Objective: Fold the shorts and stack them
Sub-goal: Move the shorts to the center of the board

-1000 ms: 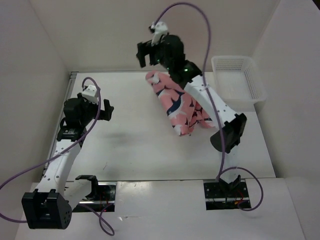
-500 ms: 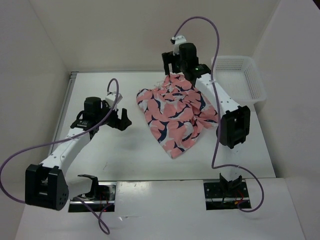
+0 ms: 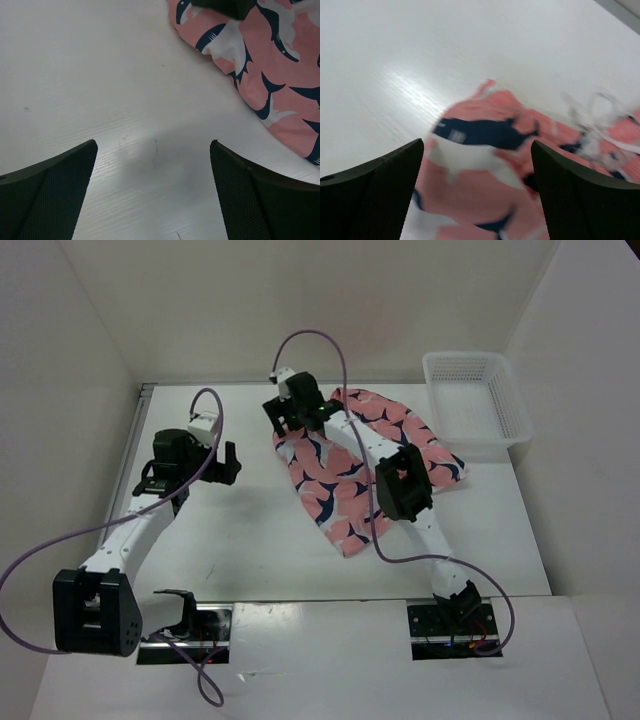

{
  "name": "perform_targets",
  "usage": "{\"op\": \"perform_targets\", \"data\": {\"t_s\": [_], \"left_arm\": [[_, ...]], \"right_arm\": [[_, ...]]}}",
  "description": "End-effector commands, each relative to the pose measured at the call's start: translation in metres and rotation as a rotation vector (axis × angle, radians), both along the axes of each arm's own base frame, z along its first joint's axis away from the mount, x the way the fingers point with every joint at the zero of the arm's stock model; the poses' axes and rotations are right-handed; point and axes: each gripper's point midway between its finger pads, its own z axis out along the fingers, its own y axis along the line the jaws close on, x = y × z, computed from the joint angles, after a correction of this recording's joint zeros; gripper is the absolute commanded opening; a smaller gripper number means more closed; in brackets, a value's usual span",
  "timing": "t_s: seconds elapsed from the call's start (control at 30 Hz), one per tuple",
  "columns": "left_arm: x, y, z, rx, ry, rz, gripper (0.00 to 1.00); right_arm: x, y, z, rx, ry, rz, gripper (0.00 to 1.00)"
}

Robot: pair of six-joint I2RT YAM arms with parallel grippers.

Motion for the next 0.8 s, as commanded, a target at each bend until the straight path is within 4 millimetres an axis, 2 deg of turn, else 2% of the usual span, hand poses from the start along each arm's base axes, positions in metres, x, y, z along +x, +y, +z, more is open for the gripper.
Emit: {"op": "perform_targets", "data": {"t_s": [0.0,0.1,0.13,0.17,0.2,0.23,0.27,0.3,0.37,0.4,0.47,0.5,0.53,0.57,0.6,0.63,0.67,0.7,0.73,0.77], "left_arm": [[0.0,0.011,0.019,0.005,-0.068,0.03,1.0],[-0.003,0.014,0.022,0.005,-0.08,0.039,1.0],[-0.005,0.014,0.02,0.005,-0.077,0.039,1.0],[-0.005,0.014,0.02,0.005,-0.077,0.039,1.0],[-0.003,0.02,0.021,0.011,-0.086,0.062,1.0],[-0.003,0.02,0.019,0.011,-0.087,0.062,1.0],[-0.004,0.02,0.022,0.011,-0.096,0.062,1.0],[-0.002,0.025,0.024,0.015,-0.105,0.079,1.0],[0.0,0.029,0.028,0.025,-0.123,0.1,1.0],[0.002,0.036,0.03,0.032,-0.134,0.125,1.0],[0.006,0.053,0.037,0.054,-0.156,0.194,1.0],[0.007,0.059,0.042,0.06,-0.174,0.216,1.0],[0.009,0.068,0.049,0.071,-0.188,0.251,1.0],[0.01,0.074,0.053,0.072,-0.196,0.267,1.0],[0.012,0.074,0.058,0.072,-0.207,0.267,1.0],[0.013,0.077,0.07,0.072,-0.234,0.277,1.0],[0.011,0.075,0.068,0.066,-0.223,0.263,1.0],[0.01,0.072,0.073,0.06,-0.227,0.25,1.0],[0.01,0.07,0.073,0.055,-0.228,0.238,1.0],[0.007,0.063,0.071,0.04,-0.208,0.204,1.0]], "right_arm": [[-0.006,0.042,0.016,0.055,-0.058,0.039,0.92],[-0.027,0.056,-0.016,0.015,-0.003,0.062,0.9],[-0.032,0.049,-0.032,-0.017,0.025,0.052,0.86],[-0.04,0.053,-0.04,-0.029,0.04,0.064,0.79],[-0.042,0.051,-0.047,-0.04,0.053,0.064,0.59],[-0.053,0.051,-0.061,-0.061,0.087,0.08,0.47],[-0.058,0.05,-0.061,-0.064,0.101,0.089,0.36],[-0.065,0.058,-0.061,-0.058,0.106,0.13,0.16],[-0.083,0.076,-0.042,-0.05,0.091,0.216,0.04],[-0.095,0.099,-0.021,-0.003,0.074,0.279,0.0],[-0.104,0.125,0.005,0.105,0.089,0.29,0.0],[-0.102,0.142,0.041,0.194,0.05,0.292,0.0],[-0.096,0.148,0.057,0.246,0.034,0.264,0.0],[-0.083,0.159,0.087,0.358,0.001,0.203,0.0],[-0.072,0.16,0.099,0.407,-0.026,0.133,0.0],[-0.045,0.145,0.111,0.431,-0.102,-0.043,0.0],[-0.025,0.132,0.124,0.48,-0.145,-0.163,0.0],[-0.008,0.123,0.148,0.609,-0.178,-0.289,0.0],[0.012,0.099,0.155,0.655,-0.207,-0.406,0.08],[0.023,0.075,0.165,0.686,-0.275,-0.554,0.26]]}}
